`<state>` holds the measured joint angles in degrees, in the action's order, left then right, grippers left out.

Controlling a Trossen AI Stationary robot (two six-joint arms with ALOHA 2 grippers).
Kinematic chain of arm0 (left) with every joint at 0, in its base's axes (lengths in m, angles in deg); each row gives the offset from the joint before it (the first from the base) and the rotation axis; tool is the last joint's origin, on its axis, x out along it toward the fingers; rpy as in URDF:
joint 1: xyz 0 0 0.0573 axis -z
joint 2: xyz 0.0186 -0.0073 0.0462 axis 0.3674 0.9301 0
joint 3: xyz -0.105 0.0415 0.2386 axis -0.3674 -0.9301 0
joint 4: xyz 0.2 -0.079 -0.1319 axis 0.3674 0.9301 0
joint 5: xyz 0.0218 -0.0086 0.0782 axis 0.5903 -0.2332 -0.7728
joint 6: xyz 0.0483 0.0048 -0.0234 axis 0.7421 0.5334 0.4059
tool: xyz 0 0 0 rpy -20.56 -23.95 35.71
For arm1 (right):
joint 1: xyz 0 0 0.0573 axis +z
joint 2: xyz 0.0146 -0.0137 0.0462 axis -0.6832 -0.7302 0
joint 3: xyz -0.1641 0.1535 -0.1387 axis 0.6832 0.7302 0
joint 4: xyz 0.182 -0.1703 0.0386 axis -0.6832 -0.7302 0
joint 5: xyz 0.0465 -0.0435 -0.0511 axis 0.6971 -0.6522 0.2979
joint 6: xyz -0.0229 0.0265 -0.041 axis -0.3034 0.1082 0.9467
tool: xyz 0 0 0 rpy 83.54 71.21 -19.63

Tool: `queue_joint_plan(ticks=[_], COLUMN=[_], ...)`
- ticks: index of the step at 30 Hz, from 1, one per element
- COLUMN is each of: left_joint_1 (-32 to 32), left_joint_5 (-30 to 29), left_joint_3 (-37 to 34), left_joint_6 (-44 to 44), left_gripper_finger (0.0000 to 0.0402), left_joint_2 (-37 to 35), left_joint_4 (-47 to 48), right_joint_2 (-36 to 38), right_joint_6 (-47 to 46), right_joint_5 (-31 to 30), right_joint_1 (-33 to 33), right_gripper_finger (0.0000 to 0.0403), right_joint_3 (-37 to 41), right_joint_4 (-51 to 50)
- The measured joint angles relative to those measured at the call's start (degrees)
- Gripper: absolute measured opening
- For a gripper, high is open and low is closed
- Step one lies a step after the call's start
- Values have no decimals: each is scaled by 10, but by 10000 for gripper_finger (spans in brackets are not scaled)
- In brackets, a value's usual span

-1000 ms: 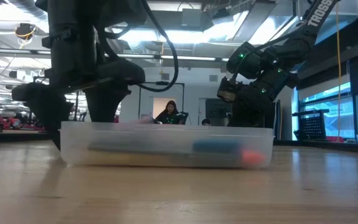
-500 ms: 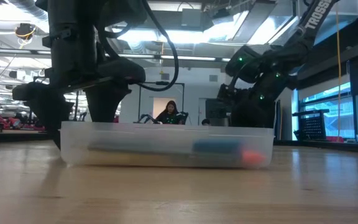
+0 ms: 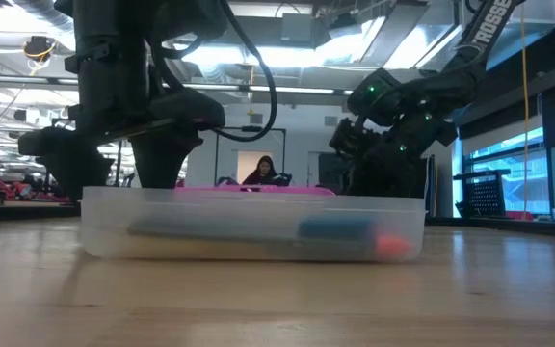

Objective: Pack school essentials
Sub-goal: Close the pink supply box

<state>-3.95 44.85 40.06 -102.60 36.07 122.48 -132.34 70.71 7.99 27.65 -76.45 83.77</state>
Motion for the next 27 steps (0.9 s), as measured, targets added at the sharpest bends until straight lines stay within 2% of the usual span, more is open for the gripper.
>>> queue_joint_plan(ticks=[5,11,16,21,27], left_joint_1=[0,0,0,0,0], left_joint_5=[0,0,-1,-1,-1], left_joint_3=[0,0,0,0,0], left_joint_6=[0,0,0,0,0], left_gripper_finger=[311,311,311,311,311], left_joint_2=[0,1,1,1,1], left_joint_4=[0,1,2,3,3], right_joint_2=[0,0,0,0,0], right_joint_6=[19,34,46,61,62], right_joint_5=[1,44,48,89,90], right_joint_1=[1,4,4,7,14], right_gripper_finger=[144,144,144,144,144], right_joint_3=[0,0,0,0,0], right_joint_4=[3,28,31,49,72])
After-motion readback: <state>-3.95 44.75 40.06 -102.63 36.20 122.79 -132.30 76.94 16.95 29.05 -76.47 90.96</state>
